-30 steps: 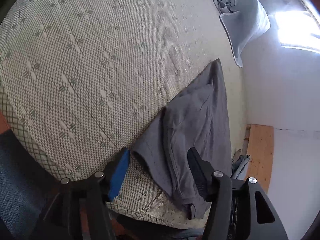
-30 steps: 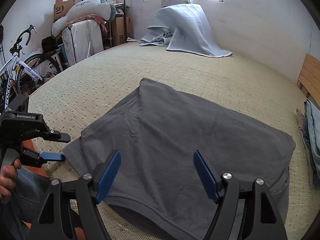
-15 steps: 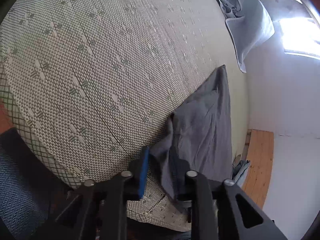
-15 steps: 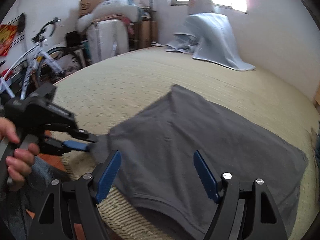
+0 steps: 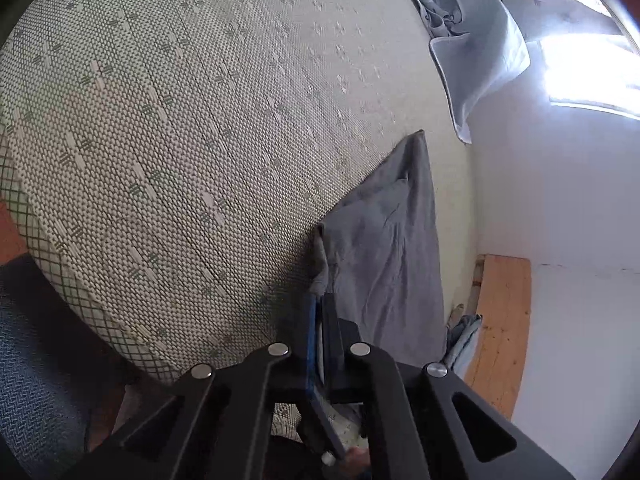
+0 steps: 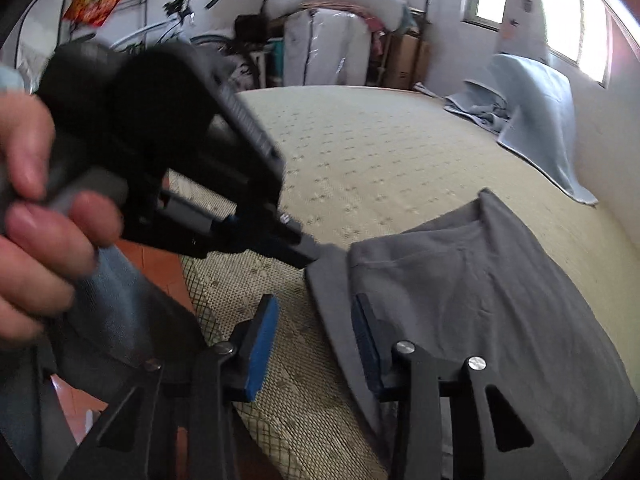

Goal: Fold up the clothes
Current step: 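Grasp the folded grey T-shirt edge with the right gripper while the left gripper grasps beside it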

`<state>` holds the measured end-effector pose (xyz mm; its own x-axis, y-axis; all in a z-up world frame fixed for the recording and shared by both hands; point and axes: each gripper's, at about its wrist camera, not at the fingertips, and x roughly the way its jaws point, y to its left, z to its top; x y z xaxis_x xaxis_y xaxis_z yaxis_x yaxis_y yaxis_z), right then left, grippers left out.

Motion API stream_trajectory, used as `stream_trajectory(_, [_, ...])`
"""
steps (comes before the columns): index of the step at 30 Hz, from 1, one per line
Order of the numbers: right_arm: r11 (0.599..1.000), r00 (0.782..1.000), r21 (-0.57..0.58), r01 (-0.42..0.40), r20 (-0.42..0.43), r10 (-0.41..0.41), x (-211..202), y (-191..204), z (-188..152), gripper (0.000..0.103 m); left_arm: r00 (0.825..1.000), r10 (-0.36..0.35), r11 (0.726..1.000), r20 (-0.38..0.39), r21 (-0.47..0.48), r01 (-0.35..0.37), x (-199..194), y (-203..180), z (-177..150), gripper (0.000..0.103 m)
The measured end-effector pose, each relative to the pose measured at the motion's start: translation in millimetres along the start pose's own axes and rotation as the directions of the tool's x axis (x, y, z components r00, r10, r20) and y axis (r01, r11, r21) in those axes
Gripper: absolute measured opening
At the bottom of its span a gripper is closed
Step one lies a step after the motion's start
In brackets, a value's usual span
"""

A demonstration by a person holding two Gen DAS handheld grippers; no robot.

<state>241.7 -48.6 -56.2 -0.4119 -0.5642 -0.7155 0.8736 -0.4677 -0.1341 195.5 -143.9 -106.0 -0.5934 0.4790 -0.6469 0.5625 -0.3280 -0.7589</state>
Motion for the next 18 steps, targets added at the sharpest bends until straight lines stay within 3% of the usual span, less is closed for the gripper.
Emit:
stream_trajectory(3, [0.998, 0.999, -0.045, 0.035, -0.001, -0.035, 11, 6, 1, 0.039, 1.0, -0.012, 1.0, -0.012, -0.009, 0.012, -3, 3, -1, 0.001])
stream_trajectory(4, [0.997, 0.999, -0.064, 0.053, -0.003, -0.053, 15, 9, 1, 0.033, 1.0, -0.021, 1.0, -0.017, -0.011, 0.02, -4, 4, -1, 0.001])
stream_trajectory(7, [0.989, 0.994, -0.106, 0.101, -0.024, -0.104, 27, 13, 0, 0.002, 0.999, -0.034, 0.999, -0.019, -0.022, 0.034, -7, 6, 0, 0.001])
stream_trajectory(14, [0.991, 0.994, -0.083, 0.109, -0.006, -0.11, 25, 7, 1, 0.001, 0.999, -0.052, 0.997, -0.01, -0.051, 0.052, -12, 12, 0, 0.006])
stream_trajectory(18, [0.992, 0.995, -0.076, 0.103, 0.005, -0.103, 21, 6, 4, 0.001, 0.998, -0.066, 0.996, -0.005, -0.063, 0.065, -16, 14, 1, 0.024])
